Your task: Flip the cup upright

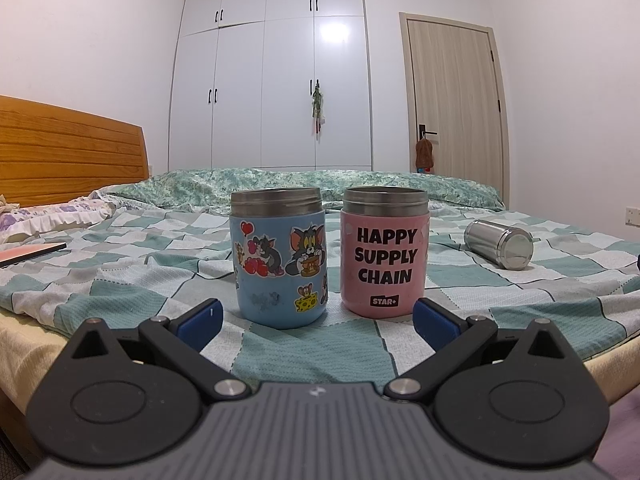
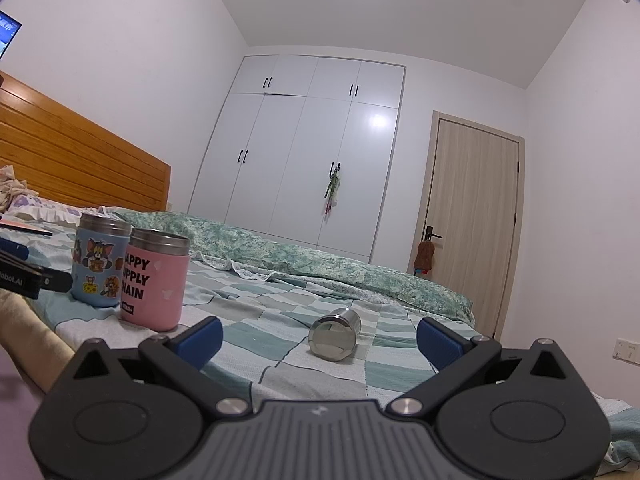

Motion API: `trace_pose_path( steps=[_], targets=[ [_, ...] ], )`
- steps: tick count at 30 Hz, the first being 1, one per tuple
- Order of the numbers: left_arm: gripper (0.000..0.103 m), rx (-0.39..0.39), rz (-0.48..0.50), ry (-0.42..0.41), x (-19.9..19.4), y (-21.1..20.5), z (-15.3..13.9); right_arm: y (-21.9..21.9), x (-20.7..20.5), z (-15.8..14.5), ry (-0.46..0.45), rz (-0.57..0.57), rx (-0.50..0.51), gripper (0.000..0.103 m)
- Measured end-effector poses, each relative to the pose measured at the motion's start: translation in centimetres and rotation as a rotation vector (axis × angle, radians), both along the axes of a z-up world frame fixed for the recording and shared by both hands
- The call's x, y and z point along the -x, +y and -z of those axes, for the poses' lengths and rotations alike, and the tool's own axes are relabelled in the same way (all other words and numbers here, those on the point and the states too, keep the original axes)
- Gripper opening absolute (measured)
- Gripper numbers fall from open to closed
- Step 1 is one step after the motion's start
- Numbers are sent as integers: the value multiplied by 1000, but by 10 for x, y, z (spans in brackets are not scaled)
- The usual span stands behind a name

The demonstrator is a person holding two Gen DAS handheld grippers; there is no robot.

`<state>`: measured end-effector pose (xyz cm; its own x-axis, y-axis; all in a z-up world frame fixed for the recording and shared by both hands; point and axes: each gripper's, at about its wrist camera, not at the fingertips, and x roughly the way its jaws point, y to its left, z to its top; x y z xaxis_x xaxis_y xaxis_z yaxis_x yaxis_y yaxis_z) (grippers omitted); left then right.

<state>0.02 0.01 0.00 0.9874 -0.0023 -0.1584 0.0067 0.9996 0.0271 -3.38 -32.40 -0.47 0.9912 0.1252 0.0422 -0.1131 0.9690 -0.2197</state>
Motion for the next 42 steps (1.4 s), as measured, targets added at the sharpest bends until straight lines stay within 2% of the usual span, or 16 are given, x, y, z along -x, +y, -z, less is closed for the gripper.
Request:
trace_pose_path(
  steps=[42],
  targets=[
    [103, 1, 0, 1, 1, -1, 3, 1, -1, 0, 1, 0, 1, 103]
  ],
)
